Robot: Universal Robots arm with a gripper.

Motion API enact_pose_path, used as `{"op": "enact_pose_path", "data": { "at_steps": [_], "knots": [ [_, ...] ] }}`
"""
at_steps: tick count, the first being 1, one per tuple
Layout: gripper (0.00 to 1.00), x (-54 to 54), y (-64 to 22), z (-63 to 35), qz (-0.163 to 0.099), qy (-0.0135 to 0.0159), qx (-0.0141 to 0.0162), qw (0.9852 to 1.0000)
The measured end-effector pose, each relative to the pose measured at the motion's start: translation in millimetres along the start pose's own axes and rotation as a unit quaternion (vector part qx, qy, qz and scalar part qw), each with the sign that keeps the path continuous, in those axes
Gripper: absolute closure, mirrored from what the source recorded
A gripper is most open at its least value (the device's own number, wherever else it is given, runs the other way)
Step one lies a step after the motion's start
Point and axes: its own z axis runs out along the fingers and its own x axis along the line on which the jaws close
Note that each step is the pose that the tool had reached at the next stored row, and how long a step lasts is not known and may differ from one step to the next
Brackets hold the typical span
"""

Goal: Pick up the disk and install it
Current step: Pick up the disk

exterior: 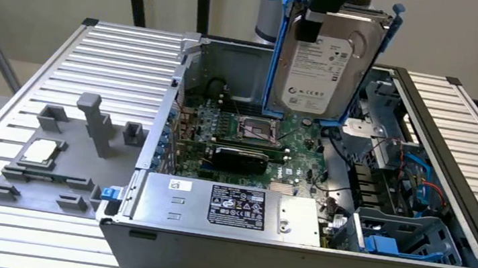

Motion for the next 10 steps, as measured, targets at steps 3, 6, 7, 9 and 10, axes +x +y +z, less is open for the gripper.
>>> {"op": "enact_pose_path", "data": {
  "at_steps": [3,6,7,9,10],
  "knots": [
    [1.00,7.4,-9.8,-0.2,0.000,0.0000,0.0000,1.0000],
    [1.00,15.8,-16.7,-0.4,0.000,-0.0001,0.0000,1.0000],
    [1.00,18.8,-18.7,-0.5,0.000,0.0000,0.0000,1.0000],
    [1.00,24.8,-22.6,-0.6,0.000,0.0000,0.0000,1.0000],
    [1.00,27.9,-24.6,-0.7,0.000,0.0000,0.0000,1.0000]
  ]
}}
